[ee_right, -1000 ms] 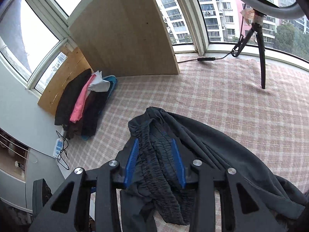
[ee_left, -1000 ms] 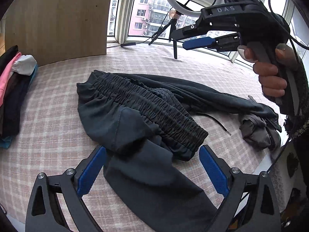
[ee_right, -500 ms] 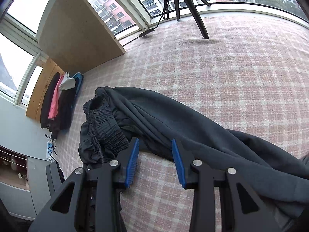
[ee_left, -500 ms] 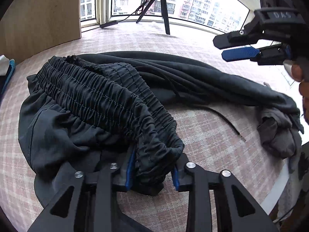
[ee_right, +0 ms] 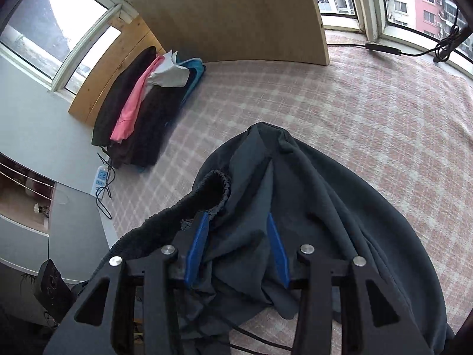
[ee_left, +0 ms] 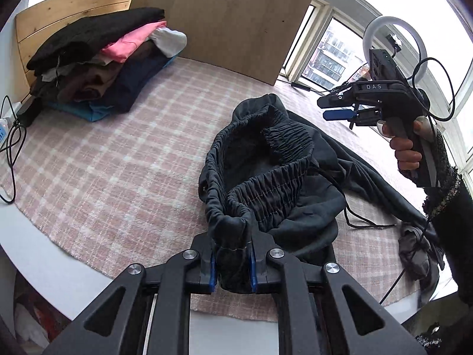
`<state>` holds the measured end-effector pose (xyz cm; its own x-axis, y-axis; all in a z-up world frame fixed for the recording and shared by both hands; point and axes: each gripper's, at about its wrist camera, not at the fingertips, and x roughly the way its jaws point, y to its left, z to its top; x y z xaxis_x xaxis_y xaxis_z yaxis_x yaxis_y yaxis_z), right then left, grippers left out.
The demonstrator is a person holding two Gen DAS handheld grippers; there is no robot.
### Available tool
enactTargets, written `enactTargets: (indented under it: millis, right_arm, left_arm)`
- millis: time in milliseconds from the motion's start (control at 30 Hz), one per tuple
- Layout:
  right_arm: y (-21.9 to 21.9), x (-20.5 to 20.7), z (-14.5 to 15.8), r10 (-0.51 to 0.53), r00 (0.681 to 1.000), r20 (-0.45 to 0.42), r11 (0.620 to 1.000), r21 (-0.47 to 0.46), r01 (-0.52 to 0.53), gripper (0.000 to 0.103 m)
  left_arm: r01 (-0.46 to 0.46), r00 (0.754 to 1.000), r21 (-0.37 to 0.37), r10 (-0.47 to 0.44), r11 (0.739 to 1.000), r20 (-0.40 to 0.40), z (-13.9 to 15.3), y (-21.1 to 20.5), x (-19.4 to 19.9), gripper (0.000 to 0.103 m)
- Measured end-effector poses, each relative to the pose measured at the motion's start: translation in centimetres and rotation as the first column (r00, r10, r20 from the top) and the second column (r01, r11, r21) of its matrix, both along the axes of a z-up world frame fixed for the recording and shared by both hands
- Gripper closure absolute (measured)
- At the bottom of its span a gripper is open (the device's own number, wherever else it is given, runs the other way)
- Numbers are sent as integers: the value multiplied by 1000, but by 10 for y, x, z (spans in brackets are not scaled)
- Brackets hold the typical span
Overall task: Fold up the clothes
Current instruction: 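Lift the dark trousers by the waistband with both tools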
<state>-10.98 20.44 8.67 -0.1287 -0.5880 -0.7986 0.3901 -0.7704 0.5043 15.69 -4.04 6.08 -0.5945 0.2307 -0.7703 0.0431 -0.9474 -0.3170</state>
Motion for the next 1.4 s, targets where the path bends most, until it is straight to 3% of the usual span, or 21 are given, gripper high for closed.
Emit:
enactTargets:
  millis: [200, 367, 467, 600, 700, 833, 867, 900, 1067, 1167, 1233, 1333, 1400]
  right_arm:
    - [-59, 5, 0, 85, 996, 18, 996, -27, -85, 62]
    - [-98, -1, -2, 127, 991, -38, 990, 74, -124, 62]
    - [-110, -18, -14, 101, 993, -58, 983, 161, -91, 60]
    - [-100, -29, -43, 51, 995, 81, 982, 179, -65, 60]
    - [-93, -22, -51, 40, 984, 173, 993, 107, -59, 60]
    - [-108, -15, -56, 34, 990, 137, 981, 184, -59, 62]
    - [-110, -14, -57, 33, 991, 129, 982, 178, -56, 81]
    - [-112, -13, -57, 30, 992, 119, 985, 166, -49, 92]
    - [-77, -11, -21, -86, 993, 82, 994, -67, 91, 93]
    - [-22, -3, 28, -190, 980, 54, 950, -243, 198, 94]
    - [24, 8, 64, -270, 963, 20, 901, -347, 260, 94]
    - [123, 45, 110, -441, 897, -20, 800, -463, 383, 94]
    - [194, 79, 135, -555, 831, -35, 723, -514, 461, 94]
  left_arm:
    - [-15, 1000, 22, 15, 1000, 3, -13, -8, 9, 89]
    - [-3, 1000, 53, 2, 999, 4, -18, -15, 7, 89]
    - [8, 1000, 63, -8, 998, 1, -19, -18, 7, 89]
    - [39, 999, 65, -40, 997, 0, -20, -18, 7, 87]
    - [57, 998, 67, -58, 996, 5, -22, -17, 6, 82]
    - [75, 997, 79, -75, 994, 2, -25, -18, 2, 81]
    - [83, 997, 86, -82, 993, -8, -23, -18, 2, 83]
    - [92, 996, 91, -90, 992, -23, -20, -19, 2, 86]
    - [184, 975, 81, -172, 980, -141, 23, -7, 8, 90]
    - [277, 942, 44, -262, 960, -211, 60, 21, 6, 90]
    - [382, 893, 27, -361, 924, -269, 87, 54, 1, 90]
    - [554, 790, 14, -521, 832, -323, 118, 121, -9, 90]
    - [669, 697, 6, -625, 743, -352, 137, 176, -14, 90]
